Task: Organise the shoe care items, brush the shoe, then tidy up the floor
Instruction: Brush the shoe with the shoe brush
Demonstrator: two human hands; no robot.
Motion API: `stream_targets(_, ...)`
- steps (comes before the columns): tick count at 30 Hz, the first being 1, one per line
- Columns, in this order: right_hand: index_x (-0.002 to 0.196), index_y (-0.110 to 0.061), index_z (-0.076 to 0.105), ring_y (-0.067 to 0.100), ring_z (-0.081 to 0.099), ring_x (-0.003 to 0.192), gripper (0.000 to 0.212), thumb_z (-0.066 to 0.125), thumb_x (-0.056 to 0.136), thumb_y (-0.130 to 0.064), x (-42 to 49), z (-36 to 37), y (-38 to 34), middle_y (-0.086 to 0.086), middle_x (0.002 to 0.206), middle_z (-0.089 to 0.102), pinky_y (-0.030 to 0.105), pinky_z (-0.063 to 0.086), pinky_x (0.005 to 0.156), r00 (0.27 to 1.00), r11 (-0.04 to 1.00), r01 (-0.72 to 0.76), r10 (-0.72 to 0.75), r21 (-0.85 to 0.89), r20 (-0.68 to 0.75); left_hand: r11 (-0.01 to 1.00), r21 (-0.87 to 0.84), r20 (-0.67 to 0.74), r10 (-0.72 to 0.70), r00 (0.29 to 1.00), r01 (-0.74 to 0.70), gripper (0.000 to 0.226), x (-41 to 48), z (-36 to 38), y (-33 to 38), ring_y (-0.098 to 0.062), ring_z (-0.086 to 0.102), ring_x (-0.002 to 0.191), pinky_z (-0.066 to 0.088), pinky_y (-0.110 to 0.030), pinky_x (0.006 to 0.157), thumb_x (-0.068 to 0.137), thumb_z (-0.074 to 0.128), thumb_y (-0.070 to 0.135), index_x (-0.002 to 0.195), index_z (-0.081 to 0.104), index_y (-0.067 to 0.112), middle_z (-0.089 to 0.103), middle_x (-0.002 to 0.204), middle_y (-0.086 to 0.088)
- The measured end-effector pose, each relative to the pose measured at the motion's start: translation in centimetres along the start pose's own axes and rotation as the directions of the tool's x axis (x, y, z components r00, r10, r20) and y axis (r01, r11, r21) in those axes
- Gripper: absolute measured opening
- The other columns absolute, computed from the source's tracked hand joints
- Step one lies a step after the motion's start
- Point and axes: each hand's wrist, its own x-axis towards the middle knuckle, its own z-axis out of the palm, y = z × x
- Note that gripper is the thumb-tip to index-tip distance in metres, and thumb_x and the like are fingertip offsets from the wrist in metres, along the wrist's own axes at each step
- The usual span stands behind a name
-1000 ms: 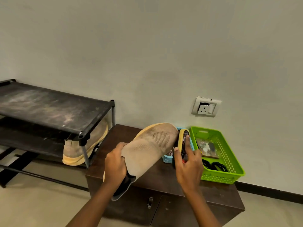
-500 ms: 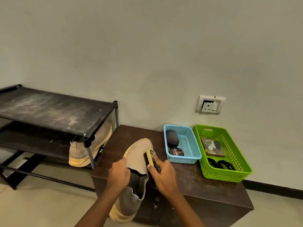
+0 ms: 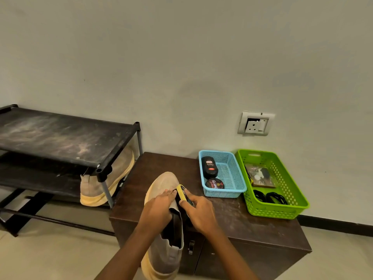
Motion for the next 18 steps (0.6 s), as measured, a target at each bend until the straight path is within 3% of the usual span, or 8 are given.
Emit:
stream_targets(3,0.131,-0.033,0.052,-0.001,0.042,0.055,0.050,0.061,0.083,-0.042,0.0,-0.4,0.1,-0.013,0.061,0.045,0.013,0.030,0.052,1.000,1.000,0.000,0.000,0.005,-0.008,0.995,-0.092,-0.031,-0.032,0.999,0.029,0.063,0.3,0.4,-0.6,-0.008,0.018,0.143,0.013,-0.018,0.111,0.092,0.036,-0.002,0.149,0.020,0.019,0.019,0.156,0.004)
stream_targets(7,0.132,-0.032,0.050,-0.001,0.046,0.054,0.047,0.062,0.086,-0.037,-0.2,-2.1,-1.1,-0.013,0.057,0.045,0.010,0.035,0.052,0.995,0.995,0.061,-0.055,0.075,-0.079,0.960,-0.210,-0.283,0.123,0.951,-0.187,0.072,-0.4,0.9,-1.2,-0.023,0.046,0.129,0.014,-0.015,0.108,0.066,0.045,-0.022,0.134,0.047,0.003,0.044,0.139,-0.004)
stream_targets(9,0.133,-0.040,0.045,0.003,0.049,0.069,0.050,0.059,0.086,-0.046,-0.2,-3.1,-1.6,-0.010,0.074,0.048,0.009,0.036,0.060,0.978,0.988,0.145,-0.135,0.048,-0.161,0.933,-0.230,-0.360,0.183,0.915,-0.277,0.078,-0.5,1.0,-1.6,-0.015,0.046,0.127,0.017,-0.014,0.109,0.058,0.043,-0.021,0.130,0.052,0.005,0.049,0.134,-0.001)
stream_targets(12,0.134,-0.052,0.036,0.002,0.047,0.076,0.056,0.047,0.080,-0.061,-1.5,-4.4,-2.3,-0.008,0.086,0.045,0.010,0.035,0.063,0.928,0.949,0.305,-0.316,-0.084,-0.197,0.859,-0.386,-0.461,0.136,0.877,-0.337,0.070,-0.8,-0.4,-1.0,0.002,0.038,0.131,0.027,-0.016,0.110,0.069,0.042,-0.013,0.135,0.043,0.011,0.046,0.138,0.008)
stream_targets(15,0.139,-0.051,0.031,0.000,0.041,0.066,0.057,0.045,0.084,-0.059,-4.2,-4.6,-4.0,-0.016,0.080,0.033,0.008,0.035,0.058,0.876,0.872,0.453,-0.474,-0.186,-0.088,0.778,-0.503,-0.538,0.059,0.841,-0.377,0.058,-1.0,-1.4,-0.8,0.012,0.049,0.118,0.039,-0.011,0.099,0.081,0.054,-0.008,0.131,0.047,0.020,0.051,0.122,0.038)
stream_targets(16,0.141,-0.048,0.031,-0.002,0.039,0.063,0.058,0.046,0.086,-0.057,-4.8,-4.6,-4.2,-0.016,0.079,0.031,0.005,0.033,0.056,0.853,0.840,0.492,-0.517,-0.228,-0.065,0.754,-0.545,-0.542,0.017,0.841,-0.367,0.059,-1.0,-1.7,-0.7,0.012,0.052,0.113,0.042,-0.009,0.095,0.083,0.057,-0.009,0.128,0.049,0.028,0.051,0.116,0.044)
stream_targets(18,0.142,-0.042,0.033,-0.003,0.033,0.059,0.059,0.049,0.087,-0.053,-4.9,-5.0,-4.3,-0.015,0.080,0.030,0.002,0.028,0.052,0.824,0.791,0.527,-0.566,-0.311,-0.043,0.695,-0.615,-0.531,-0.017,0.847,-0.372,0.063,-1.1,-2.2,-0.5,0.005,0.056,0.113,0.044,-0.013,0.094,0.082,0.062,-0.011,0.125,0.051,0.034,0.054,0.118,0.039)
